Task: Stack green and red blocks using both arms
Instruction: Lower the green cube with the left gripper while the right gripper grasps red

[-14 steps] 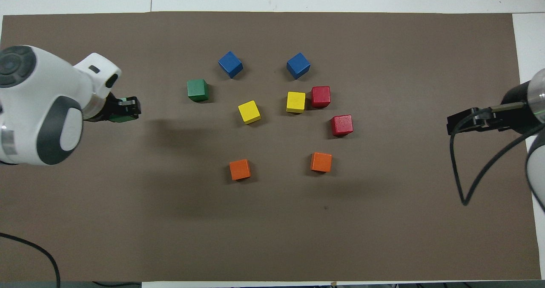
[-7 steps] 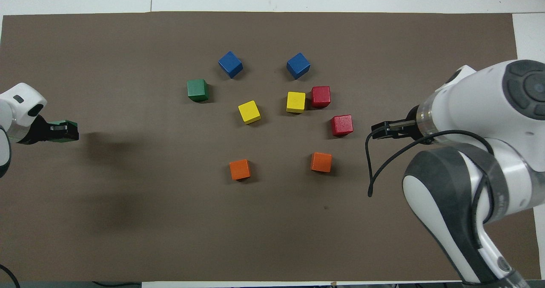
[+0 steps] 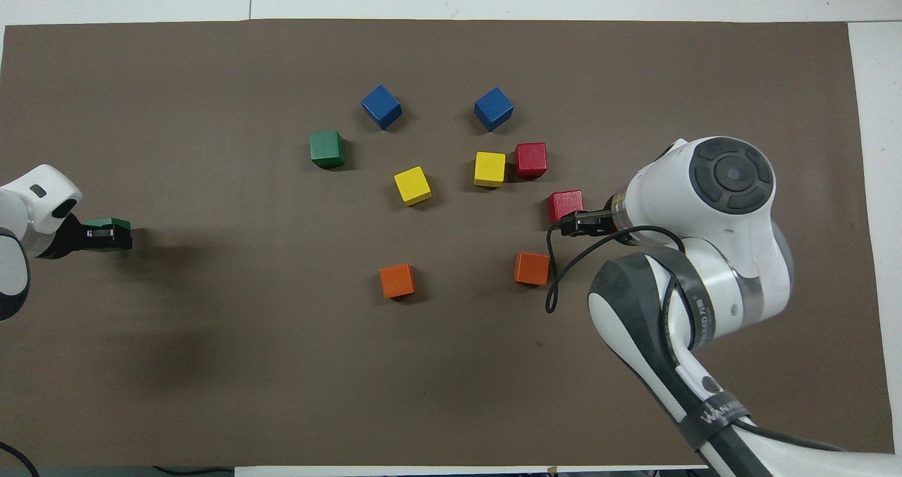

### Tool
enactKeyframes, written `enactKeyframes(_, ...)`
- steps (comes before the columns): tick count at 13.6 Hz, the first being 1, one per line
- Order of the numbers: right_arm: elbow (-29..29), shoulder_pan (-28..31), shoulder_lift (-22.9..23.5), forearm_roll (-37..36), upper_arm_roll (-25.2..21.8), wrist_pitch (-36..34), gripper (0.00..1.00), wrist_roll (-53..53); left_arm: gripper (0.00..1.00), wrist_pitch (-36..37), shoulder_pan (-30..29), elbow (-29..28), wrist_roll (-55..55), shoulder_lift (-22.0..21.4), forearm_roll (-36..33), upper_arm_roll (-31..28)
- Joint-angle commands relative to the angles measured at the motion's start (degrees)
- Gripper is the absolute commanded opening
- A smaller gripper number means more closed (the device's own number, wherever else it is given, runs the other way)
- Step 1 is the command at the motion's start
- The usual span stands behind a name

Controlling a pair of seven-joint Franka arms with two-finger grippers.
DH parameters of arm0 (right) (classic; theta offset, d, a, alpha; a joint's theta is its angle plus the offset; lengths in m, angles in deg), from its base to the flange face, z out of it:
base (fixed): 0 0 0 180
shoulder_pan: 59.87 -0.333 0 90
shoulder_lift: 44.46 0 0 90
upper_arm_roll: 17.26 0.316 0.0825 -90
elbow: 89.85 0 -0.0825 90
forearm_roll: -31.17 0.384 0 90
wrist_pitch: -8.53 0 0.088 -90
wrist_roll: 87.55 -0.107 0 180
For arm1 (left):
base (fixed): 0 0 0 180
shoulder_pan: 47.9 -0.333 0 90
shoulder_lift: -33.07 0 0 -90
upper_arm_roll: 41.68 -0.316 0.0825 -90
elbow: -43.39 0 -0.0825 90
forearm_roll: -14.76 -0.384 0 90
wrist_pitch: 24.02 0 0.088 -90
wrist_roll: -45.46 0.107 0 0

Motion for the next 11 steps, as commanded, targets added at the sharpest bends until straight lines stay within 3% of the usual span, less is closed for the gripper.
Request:
enactKeyframes(1,0.75,-0.31,3.16,0.44,0.27,4.98,1.0,-2.52,0.0,-3.55,-1.6,-3.59,0.52,-1.41,-0.38,0.66)
enactKeyframes(4,0.49,-1.02,5.54,0.44,0.27,9.2,1.0,-2.52,0.0,-3.73,-1.6,-3.6,0.69,-0.71,-0.38,0.66)
enactKeyframes(9,-3.1,-0.58,10.01,0.36,0.18,10.45,1.0,-2.35,0.0,-6.8,-1.52,-4.47,1.83,0.44,-0.38,0.58)
enactKeyframes(10,-3.98,-0.49,11.15,0.18,0.18,10.63,1.0,-2.35,0.58,-6.9,-1.52,-4.48,2.79,0.44,-0.38,0.58)
enactKeyframes(11,-5.04,-0.14,12.38,-0.17,0.18,10.71,1.0,-2.26,1.0,-6.9,-1.6,-4.74,3.41,0.44,-0.38,0.58)
